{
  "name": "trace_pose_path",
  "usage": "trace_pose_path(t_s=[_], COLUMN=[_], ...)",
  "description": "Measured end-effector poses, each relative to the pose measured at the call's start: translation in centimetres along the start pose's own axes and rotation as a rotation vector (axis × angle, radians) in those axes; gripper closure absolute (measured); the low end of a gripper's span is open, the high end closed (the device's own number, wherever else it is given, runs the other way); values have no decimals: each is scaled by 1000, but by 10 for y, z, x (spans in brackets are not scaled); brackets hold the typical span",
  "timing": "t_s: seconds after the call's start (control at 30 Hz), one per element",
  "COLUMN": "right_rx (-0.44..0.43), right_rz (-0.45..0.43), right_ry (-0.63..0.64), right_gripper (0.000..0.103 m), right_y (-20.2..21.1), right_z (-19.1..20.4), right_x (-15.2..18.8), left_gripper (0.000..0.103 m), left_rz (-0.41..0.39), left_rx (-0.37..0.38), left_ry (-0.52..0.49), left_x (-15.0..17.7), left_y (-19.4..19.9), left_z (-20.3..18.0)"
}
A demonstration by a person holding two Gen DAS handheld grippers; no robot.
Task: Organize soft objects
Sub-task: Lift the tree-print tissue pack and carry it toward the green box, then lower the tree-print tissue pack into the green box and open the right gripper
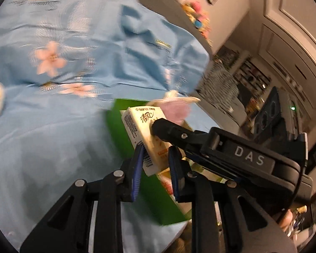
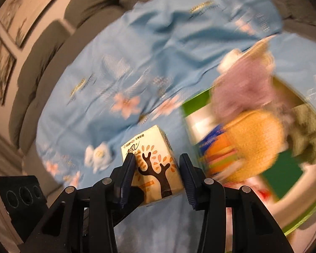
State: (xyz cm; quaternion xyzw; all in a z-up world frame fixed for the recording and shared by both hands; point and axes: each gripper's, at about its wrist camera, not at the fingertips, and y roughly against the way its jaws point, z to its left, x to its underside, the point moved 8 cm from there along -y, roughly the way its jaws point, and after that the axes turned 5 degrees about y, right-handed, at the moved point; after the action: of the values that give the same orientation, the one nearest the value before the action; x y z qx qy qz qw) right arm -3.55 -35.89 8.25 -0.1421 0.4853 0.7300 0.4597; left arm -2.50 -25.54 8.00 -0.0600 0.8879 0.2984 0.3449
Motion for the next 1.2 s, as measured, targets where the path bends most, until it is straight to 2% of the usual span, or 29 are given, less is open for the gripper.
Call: trace_pose_path(t_s=[0.17,0.3,0.47,0.6,0.73,0.87,0.97,1.03,1.07,1.1,1.2], right_rx=[63,110,188,246,252,269,271,277,283,291,285], right_rz=[-65,-61,20,50,57,51,30,11,-2,-17,-66], right_ry=[-100,-178,-219,-207,-223,-194,-165,-163,-161,-155,-111], right_gripper=[56,56,56,56,56,56,56,56,53,44,35], right_y=[20,18,-2,-14,-15,-16,-9,-6,-4,-1,7], right_z=[-61,-101,-131,-138,-142,-135,-127,-125,-123,-120,-104], right_x=[-21,-27,-18,-17,-16,-15,-15,-16,-17,-18,-22], left_gripper=[83,83,82,81,80,80,80,79,76,74,59], left_rz=[59,134,231,265,282,266,265,240,221,204,145], left_rx=[45,71,22,-22,-30,-21,12,9,3,0,-2], left_ry=[-70,-84,-75,-87,-69,-67,-42,-20,-12,-4,29], left_x=[-2,3,15,21,22,24,27,25,23,21,14], left_y=[-49,-87,-128,-144,-149,-142,-129,-116,-107,-99,-66], left_z=[-46,-66,-63,-57,-52,-53,-54,-49,-46,-43,-31])
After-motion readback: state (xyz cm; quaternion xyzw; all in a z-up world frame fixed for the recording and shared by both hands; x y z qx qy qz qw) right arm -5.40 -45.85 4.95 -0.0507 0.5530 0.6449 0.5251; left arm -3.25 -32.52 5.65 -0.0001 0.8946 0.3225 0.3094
